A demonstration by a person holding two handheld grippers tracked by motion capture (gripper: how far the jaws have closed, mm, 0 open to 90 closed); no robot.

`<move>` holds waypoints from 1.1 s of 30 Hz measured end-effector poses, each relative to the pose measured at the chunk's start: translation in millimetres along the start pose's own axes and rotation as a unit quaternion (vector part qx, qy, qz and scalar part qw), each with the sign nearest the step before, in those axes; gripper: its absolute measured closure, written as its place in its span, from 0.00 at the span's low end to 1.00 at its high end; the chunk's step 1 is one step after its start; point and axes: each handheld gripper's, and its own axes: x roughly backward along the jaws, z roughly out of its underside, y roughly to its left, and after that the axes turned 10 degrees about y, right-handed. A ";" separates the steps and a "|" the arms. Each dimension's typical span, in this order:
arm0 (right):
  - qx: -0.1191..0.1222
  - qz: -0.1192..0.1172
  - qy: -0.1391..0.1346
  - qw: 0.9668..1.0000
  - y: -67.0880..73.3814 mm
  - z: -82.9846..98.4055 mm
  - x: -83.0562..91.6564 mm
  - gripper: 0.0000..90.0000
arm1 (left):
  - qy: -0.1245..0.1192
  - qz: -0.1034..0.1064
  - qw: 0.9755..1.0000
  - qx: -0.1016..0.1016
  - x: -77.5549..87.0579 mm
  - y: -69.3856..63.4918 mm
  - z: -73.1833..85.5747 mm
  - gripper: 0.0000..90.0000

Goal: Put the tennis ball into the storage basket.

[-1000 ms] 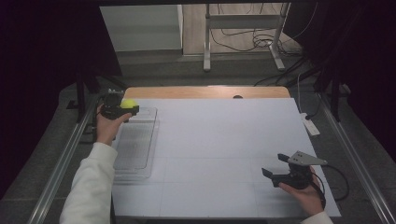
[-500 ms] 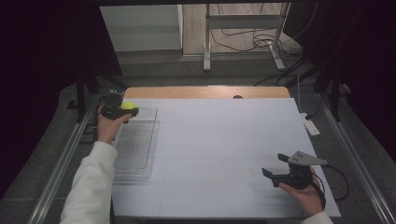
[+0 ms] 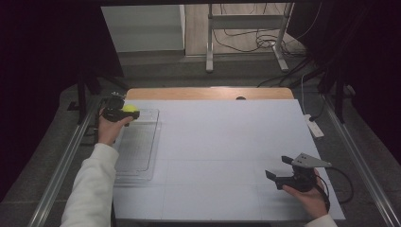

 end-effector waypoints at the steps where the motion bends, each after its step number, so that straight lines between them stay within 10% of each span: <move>1: 0.000 0.000 0.000 1.000 0.0 0.0 0.0 0.12 | 0.002 0.000 1.000 0.000 -0.6 0.6 0.9 0.30; 33: 0.000 0.002 0.001 1.000 -0.1 0.1 0.0 0.12 | 0.083 -0.025 0.995 -0.046 -27.5 -18.0 6.1 0.30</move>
